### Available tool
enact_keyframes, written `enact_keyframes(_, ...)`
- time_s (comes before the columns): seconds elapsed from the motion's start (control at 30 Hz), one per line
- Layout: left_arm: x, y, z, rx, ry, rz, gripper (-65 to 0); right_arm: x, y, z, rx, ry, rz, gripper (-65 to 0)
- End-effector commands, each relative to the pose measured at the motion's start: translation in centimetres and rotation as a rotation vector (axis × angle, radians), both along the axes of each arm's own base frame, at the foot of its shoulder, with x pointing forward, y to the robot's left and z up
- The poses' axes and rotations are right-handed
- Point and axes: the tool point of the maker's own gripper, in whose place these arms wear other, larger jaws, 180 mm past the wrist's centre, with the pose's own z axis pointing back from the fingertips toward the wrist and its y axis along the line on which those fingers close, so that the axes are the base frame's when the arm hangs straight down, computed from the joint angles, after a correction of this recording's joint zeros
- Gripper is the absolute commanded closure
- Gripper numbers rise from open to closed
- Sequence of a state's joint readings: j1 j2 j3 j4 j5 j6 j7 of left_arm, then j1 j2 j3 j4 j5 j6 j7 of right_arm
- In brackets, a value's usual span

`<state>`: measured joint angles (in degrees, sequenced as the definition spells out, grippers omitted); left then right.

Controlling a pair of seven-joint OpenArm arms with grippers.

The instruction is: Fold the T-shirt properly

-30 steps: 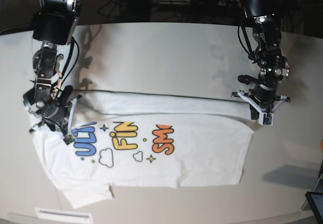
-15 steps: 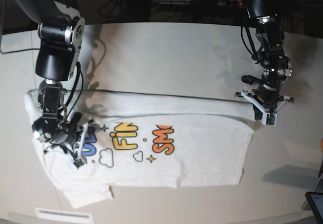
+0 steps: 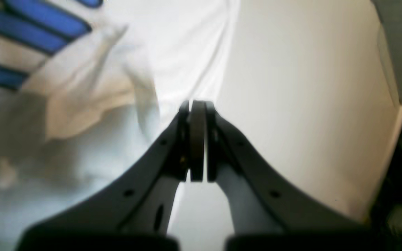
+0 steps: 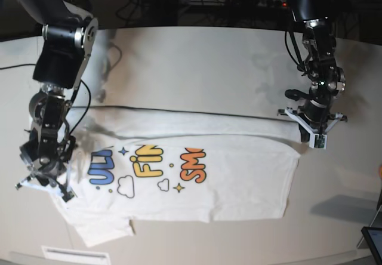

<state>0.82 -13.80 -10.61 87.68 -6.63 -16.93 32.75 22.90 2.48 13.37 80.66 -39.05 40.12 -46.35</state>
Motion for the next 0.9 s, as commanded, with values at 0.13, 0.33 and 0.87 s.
enact_keyframes(0.13, 1.0, -0.1, 1.7, 0.006, -0.061, -0.012, 0.0, -3.6, 1.6, -0.6, -0.001, 0.016, -0.036, -0.3)
enact_keyframes(0.33, 1.4, -0.2, 2.1, 0.006, -0.069, -0.014, 0.0, -6.7, 4.3, -2.9, 0.053, 0.07, -0.04, -0.3)
enact_keyframes(0.87, 1.2, 0.3, 2.1, 0.011, -0.067, -0.006, 0.0, -6.0, 12.5, -4.4, 0.207, 0.118, 0.159, -0.3)
